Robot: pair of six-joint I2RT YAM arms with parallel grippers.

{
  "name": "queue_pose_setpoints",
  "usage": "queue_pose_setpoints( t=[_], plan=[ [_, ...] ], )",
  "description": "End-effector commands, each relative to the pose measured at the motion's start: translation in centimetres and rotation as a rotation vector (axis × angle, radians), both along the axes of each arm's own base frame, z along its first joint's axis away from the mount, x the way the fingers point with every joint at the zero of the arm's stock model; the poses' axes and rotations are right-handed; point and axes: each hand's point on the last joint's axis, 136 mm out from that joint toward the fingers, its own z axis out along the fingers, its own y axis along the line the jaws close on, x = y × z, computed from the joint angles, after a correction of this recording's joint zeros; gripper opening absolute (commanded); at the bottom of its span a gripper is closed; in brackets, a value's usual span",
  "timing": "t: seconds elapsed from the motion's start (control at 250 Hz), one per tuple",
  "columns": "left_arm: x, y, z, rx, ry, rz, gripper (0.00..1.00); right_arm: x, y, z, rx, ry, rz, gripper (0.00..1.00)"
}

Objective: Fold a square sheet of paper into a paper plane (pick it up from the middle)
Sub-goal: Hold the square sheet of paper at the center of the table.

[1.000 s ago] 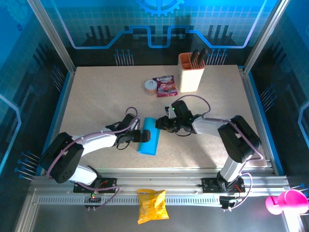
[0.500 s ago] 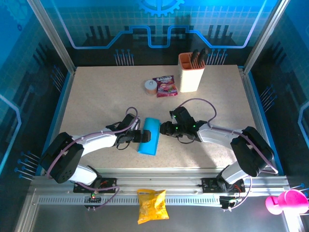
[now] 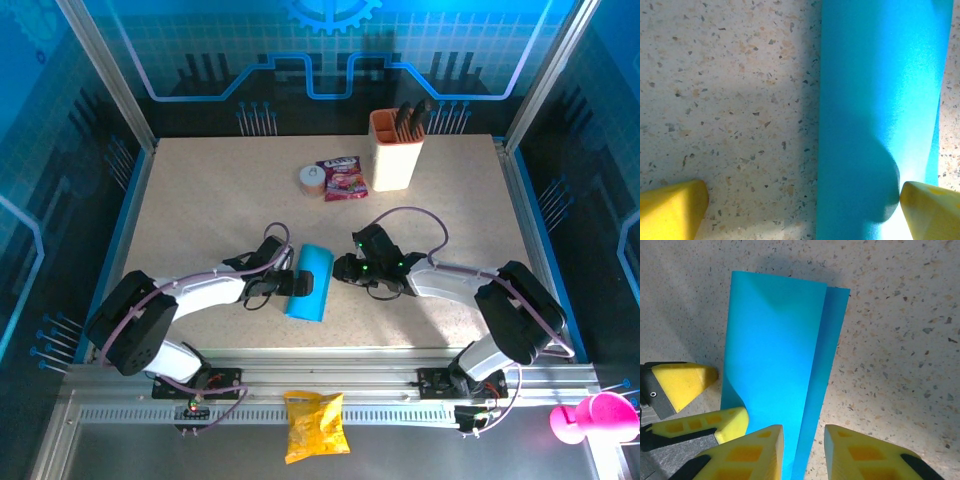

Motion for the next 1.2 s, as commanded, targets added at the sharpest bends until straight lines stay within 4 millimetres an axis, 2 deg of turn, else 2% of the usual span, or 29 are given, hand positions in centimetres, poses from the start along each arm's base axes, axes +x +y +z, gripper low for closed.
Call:
queue_pose_setpoints(
  t=[0.0, 0.887, 1.194],
  plan=[
    [-0.3, -1.0, -0.4, -0.010, 0.030, -0.033, 1.00, -0.4, 0.0, -0.9, -0.011, 0.011, -0.004, 0.27],
    [-0.7, -2.6, -0.7, -0.013, 0.061, -0.081, 1.00, -0.8, 0.1, -1.2, -0.006, 0.020, 0.013, 0.24],
    [-0.8, -3.5, 0.2, -0.030, 0.048, -0.112, 1.00, -0.8, 0.4, -1.1, 0.007, 0.021, 0.028, 0.23]
  ],
)
